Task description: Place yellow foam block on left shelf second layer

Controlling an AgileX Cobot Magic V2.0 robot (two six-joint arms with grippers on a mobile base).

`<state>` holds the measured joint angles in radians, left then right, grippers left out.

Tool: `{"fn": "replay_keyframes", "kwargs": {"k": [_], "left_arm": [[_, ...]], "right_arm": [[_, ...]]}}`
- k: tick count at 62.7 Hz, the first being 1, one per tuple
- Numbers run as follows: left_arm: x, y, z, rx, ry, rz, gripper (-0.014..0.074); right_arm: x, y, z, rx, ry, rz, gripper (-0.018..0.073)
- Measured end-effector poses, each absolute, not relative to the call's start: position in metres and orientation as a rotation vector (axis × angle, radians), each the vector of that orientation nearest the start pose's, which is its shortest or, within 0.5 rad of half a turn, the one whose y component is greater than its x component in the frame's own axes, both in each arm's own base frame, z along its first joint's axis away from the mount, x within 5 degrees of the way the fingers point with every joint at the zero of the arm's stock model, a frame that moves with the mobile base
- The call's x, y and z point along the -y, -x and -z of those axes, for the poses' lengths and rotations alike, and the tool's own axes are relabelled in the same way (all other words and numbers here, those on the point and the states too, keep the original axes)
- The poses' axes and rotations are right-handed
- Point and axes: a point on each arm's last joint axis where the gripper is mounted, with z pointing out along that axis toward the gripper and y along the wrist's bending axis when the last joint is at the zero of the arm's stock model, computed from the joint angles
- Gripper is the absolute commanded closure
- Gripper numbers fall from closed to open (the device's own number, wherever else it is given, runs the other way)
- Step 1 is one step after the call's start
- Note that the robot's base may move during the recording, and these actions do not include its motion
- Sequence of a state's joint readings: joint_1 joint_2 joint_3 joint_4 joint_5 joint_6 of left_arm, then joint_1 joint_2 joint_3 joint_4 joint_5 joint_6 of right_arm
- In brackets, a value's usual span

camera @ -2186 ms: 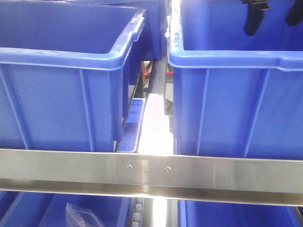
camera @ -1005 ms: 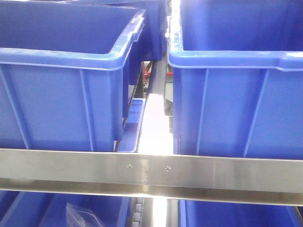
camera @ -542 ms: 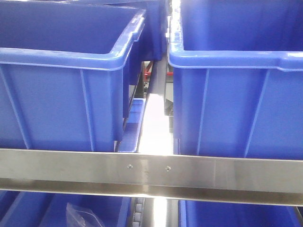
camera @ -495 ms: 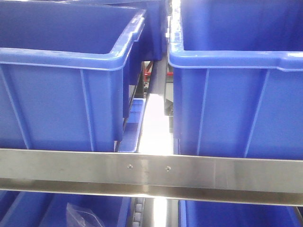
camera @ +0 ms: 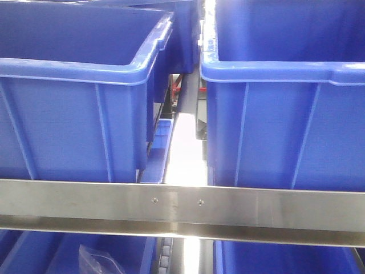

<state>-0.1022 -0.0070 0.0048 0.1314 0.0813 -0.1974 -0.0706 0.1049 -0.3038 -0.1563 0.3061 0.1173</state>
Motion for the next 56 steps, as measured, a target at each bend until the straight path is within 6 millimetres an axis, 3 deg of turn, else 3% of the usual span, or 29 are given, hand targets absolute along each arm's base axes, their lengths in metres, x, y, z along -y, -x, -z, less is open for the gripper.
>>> {"fn": "replay_keyframes", "kwargs": {"k": [12, 22, 56], "left_arm": [[0.005, -0.056, -0.205, -1.563, -0.020, 0.124, 0.0460], [0.005, -0.056, -0.205, -1.563, -0.020, 0.124, 0.0460], [0.005, -0.056, -0.205, -1.563, -0.020, 0.124, 0.0460]], "right_arm": [[0.007, -0.051, -0.229, -1.572, -0.068, 0.101, 0.0525], [0.005, -0.056, -0.201, -1.582, -0.091, 0.051, 0.0525], [0.005, -0.057, -0.201, -1.530, -0.104, 0.024, 0.0525]]}}
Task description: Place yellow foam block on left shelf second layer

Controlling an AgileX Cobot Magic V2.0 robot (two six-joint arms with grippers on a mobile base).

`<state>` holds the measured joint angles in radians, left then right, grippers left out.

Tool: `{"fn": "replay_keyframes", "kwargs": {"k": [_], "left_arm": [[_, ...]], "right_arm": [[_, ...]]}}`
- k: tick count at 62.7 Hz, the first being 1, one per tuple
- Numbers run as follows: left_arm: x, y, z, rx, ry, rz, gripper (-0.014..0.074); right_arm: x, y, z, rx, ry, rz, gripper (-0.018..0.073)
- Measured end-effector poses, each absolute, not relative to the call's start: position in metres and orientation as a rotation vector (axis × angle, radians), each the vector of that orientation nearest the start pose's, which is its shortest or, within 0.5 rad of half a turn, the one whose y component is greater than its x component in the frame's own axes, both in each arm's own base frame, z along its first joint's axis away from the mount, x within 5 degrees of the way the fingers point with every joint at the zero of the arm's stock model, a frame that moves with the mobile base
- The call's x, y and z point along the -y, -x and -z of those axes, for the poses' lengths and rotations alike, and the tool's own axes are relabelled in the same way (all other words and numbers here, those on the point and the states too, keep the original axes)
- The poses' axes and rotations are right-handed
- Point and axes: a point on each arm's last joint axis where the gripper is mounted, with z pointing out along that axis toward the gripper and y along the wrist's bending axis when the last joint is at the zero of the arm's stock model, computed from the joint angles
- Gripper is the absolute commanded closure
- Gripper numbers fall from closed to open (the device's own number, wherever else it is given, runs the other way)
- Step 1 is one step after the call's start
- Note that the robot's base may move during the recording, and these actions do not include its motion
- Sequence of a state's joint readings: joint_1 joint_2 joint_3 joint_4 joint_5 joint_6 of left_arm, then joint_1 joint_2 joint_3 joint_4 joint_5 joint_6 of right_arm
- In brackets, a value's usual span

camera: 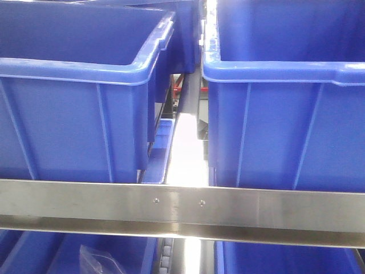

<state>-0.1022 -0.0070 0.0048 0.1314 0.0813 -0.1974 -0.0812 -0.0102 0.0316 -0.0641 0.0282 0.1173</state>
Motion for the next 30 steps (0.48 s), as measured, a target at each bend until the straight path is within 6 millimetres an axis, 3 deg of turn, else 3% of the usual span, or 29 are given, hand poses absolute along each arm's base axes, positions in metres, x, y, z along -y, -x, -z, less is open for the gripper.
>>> {"fn": "replay_keyframes", "kwargs": {"k": [30], "left_arm": [[0.0047, -0.0559, -0.2046, -1.563, -0.020, 0.124, 0.0460]], "right_arm": [[0.0048, -0.0567, -0.2006, -1.529, -0.104, 0.024, 0.0525]]}}
